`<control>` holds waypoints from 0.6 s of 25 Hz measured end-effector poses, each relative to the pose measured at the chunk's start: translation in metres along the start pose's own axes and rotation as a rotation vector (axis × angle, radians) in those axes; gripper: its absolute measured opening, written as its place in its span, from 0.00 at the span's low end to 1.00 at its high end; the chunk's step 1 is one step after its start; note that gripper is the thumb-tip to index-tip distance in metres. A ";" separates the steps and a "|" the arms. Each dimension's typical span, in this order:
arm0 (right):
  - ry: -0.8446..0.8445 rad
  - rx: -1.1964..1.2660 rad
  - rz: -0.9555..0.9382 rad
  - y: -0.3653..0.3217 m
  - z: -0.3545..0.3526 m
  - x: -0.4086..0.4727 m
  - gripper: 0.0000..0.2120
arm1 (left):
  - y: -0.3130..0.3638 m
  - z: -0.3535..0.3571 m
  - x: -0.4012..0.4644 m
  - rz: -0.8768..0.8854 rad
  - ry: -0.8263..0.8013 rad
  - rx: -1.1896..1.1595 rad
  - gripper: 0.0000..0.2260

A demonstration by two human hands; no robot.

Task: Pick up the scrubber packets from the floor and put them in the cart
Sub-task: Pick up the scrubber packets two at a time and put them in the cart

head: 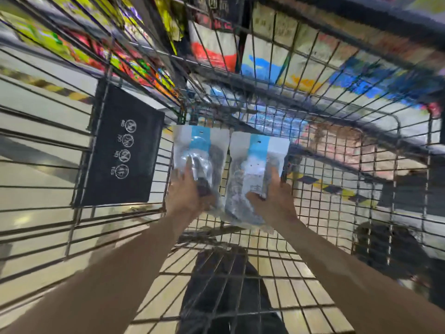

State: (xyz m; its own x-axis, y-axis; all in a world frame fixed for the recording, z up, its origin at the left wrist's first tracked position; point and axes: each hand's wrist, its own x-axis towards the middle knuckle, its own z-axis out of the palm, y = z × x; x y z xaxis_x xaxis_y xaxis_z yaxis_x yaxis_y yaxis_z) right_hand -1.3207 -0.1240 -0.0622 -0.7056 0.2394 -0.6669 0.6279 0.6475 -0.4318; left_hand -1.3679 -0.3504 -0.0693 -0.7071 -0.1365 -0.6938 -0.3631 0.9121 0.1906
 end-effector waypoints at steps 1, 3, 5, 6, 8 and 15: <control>-0.027 -0.074 0.006 0.000 0.004 0.000 0.46 | 0.003 0.000 -0.005 0.044 -0.046 0.031 0.52; -0.056 -0.106 0.010 -0.005 0.009 -0.002 0.46 | 0.006 0.000 -0.006 0.066 -0.072 0.065 0.51; -0.057 -0.081 0.016 -0.007 0.012 -0.001 0.46 | 0.003 0.002 -0.002 0.062 -0.091 0.086 0.50; -0.064 -0.081 0.017 -0.007 0.012 -0.003 0.46 | 0.001 -0.003 -0.003 0.074 -0.105 0.081 0.49; -0.096 -0.157 0.051 -0.014 -0.001 -0.007 0.43 | 0.008 -0.018 -0.005 0.042 -0.122 0.075 0.44; 0.042 -0.426 -0.166 -0.088 -0.127 -0.116 0.36 | 0.036 -0.144 -0.134 0.178 0.114 0.357 0.33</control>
State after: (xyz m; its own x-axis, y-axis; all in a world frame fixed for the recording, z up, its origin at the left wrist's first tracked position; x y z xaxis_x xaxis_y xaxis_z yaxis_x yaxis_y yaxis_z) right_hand -1.3357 -0.1167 0.1307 -0.8036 0.1307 -0.5807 0.3202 0.9173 -0.2366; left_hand -1.3730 -0.3546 0.1306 -0.8095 0.0118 -0.5870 -0.0102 0.9994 0.0340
